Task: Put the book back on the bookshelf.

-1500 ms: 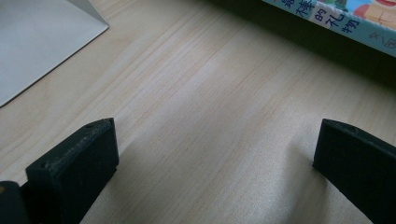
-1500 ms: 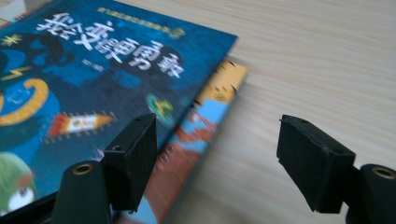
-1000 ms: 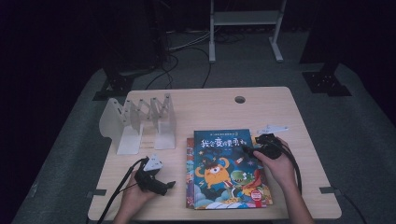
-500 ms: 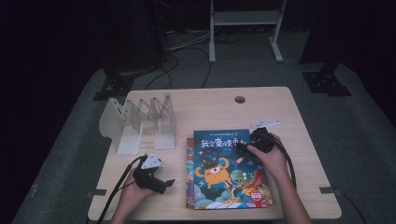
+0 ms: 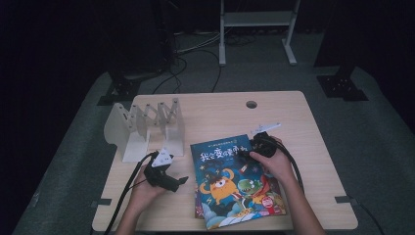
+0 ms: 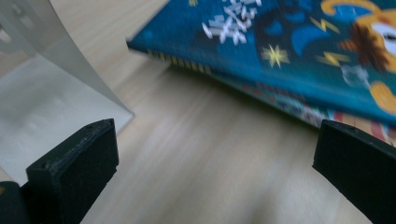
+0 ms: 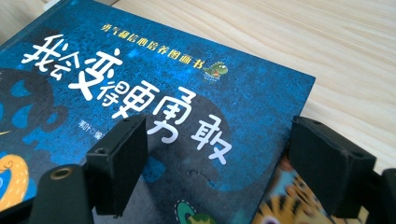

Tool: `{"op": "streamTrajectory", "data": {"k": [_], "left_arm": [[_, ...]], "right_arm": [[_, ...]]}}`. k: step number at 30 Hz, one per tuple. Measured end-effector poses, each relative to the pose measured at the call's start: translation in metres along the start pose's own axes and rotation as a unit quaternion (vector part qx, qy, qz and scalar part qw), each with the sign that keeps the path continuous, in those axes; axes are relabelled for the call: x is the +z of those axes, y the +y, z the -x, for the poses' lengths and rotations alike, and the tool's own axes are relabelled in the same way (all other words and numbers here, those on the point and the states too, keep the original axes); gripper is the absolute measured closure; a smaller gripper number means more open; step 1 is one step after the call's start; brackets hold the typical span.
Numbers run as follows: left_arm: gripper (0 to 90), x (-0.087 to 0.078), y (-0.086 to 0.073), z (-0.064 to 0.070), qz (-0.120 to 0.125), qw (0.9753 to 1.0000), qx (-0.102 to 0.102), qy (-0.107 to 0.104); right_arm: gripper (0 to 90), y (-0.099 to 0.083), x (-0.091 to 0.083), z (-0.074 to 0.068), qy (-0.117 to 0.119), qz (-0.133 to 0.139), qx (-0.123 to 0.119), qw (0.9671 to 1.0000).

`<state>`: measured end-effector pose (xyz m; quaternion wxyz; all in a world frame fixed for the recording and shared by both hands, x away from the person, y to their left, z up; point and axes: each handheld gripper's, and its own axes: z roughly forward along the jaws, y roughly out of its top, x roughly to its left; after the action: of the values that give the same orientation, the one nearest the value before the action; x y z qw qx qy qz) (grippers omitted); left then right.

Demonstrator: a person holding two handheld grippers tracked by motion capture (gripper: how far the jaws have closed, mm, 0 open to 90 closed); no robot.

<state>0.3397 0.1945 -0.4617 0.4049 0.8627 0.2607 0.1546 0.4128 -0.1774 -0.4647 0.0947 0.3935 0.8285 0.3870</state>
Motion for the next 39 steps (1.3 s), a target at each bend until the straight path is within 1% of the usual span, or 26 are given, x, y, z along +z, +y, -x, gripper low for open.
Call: {"op": "streamTrajectory", "data": {"k": [3, 6, 7, 8, 11, 12, 15, 16, 17, 20, 22, 23, 24, 25, 26, 27, 29, 31, 32, 33, 34, 35, 36, 37, 38, 39], "left_arm": [[0.0, 0.003, 0.007, -0.002, 0.002, 1.0, 0.004, -0.003], [0.0, 0.005, 0.012, -0.003, 0.007, 0.9999, 0.006, -0.005], [0.0, 0.006, 0.014, -0.004, 0.01, 0.9999, 0.003, -0.008], [0.0, 0.006, 0.014, -0.004, 0.01, 0.9999, 0.003, -0.008], [0.0, 0.008, 0.014, -0.005, 0.012, 0.9999, 0.002, -0.01], [0.0, 0.009, 0.014, -0.005, 0.011, 0.9999, 0.0, -0.01], [0.0, 0.008, 0.014, -0.006, 0.011, 0.9999, -0.002, -0.01], [0.0, 0.009, 0.013, -0.008, 0.011, 0.9998, -0.007, -0.012], [0.0, 0.009, 0.013, -0.008, 0.011, 0.9998, -0.007, -0.012], [0.0, 0.011, 0.011, -0.011, 0.012, 0.9996, -0.017, -0.019], [0.0, 0.013, 0.01, -0.011, 0.008, 0.9995, -0.02, -0.023], [0.0, 0.014, 0.009, -0.011, 0.005, 0.9994, -0.022, -0.025], [0.0, 0.016, 0.008, -0.011, 0.001, 0.9992, -0.024, -0.033], [0.0, 0.016, 0.008, -0.011, 0.001, 0.9992, -0.024, -0.033], [0.0, 0.016, 0.007, -0.01, 0.001, 0.9988, -0.029, -0.039], [0.0, 0.016, 0.007, -0.01, 0.001, 0.9988, -0.029, -0.039], [0.0, 0.015, 0.007, -0.009, -0.002, 0.9986, -0.028, -0.045], [0.0, 0.015, 0.007, -0.008, -0.003, 0.9987, -0.026, -0.042], [0.0, 0.015, 0.007, -0.008, -0.002, 0.9988, -0.027, -0.042], [0.0, 0.015, 0.007, -0.008, -0.002, 0.9988, -0.027, -0.042], [0.0, 0.015, 0.007, -0.008, -0.001, 0.9988, -0.027, -0.041], [0.0, 0.015, 0.007, -0.008, -0.001, 0.9988, -0.027, -0.041], [0.0, 0.015, 0.007, -0.007, -0.001, 0.9988, -0.028, -0.04], [0.0, 0.014, 0.007, -0.007, -0.002, 0.9989, -0.029, -0.038], [0.0, 0.014, 0.007, -0.007, -0.002, 0.9989, -0.029, -0.038], [0.0, 0.014, 0.007, -0.007, -0.002, 0.9989, -0.029, -0.037]], "right_arm": [[19.6, 0.005, 0.006, -0.006, 0.012, -0.001, -0.012, 0.9999], [19.7, 0.007, 0.008, -0.008, 0.016, -0.002, -0.019, 0.9997], [19.9, 0.009, 0.011, -0.011, 0.022, -0.003, -0.023, 0.9995], [19.9, 0.009, 0.011, -0.011, 0.022, -0.003, -0.023, 0.9995], [19.9, 0.012, 0.015, -0.016, 0.032, -0.004, -0.035, 0.9989], [20.0, 0.015, 0.019, -0.021, 0.04, -0.004, -0.043, 0.9983], [20.3, 0.016, 0.022, -0.025, 0.046, -0.003, -0.047, 0.9979], [20.7, 0.017, 0.024, -0.028, 0.051, -0.001, -0.05, 0.9975], [20.7, 0.017, 0.024, -0.028, 0.051, -0.001, -0.05, 0.9975], [21.2, 0.018, 0.025, -0.033, 0.053, -0.001, -0.052, 0.9973], [21.3, 0.018, 0.025, -0.033, 0.051, -0.001, -0.052, 0.9973], [22.6, 0.018, 0.024, -0.034, 0.05, -0.004, -0.053, 0.9974], [27.9, 0.018, 0.019, -0.035, 0.042, -0.007, -0.057, 0.9975], [27.9, 0.018, 0.019, -0.035, 0.042, -0.007, -0.057, 0.9975], [28.1, 0.016, 0.013, -0.036, 0.022, -0.013, -0.067, 0.9974], [28.1, 0.016, 0.013, -0.036, 0.022, -0.013, -0.067, 0.9974], [29.2, 0.013, 0.005, -0.035, 0.018, -0.008, -0.063, 0.9978], [29.5, 0.008, -0.003, -0.035, 0.01, -0.004, -0.061, 0.9981], [29.3, 0.002, -0.011, -0.035, 0.006, -0.002, -0.053, 0.9986], [29.3, 0.002, -0.011, -0.035, 0.006, -0.002, -0.053, 0.9986], [29.0, -0.004, -0.018, -0.033, 0.003, 0.004, -0.051, 0.9987], [29.0, -0.004, -0.018, -0.033, 0.003, 0.004, -0.051, 0.9987], [29.0, -0.008, -0.023, -0.033, 0.0, 0.004, -0.049, 0.9988], [28.6, -0.016, -0.031, -0.032, -0.006, 0.006, -0.045, 0.9989], [28.6, -0.016, -0.031, -0.032, -0.006, 0.006, -0.045, 0.9989], [28.8, -0.021, -0.035, -0.032, -0.01, 0.008, -0.044, 0.9989]]}}
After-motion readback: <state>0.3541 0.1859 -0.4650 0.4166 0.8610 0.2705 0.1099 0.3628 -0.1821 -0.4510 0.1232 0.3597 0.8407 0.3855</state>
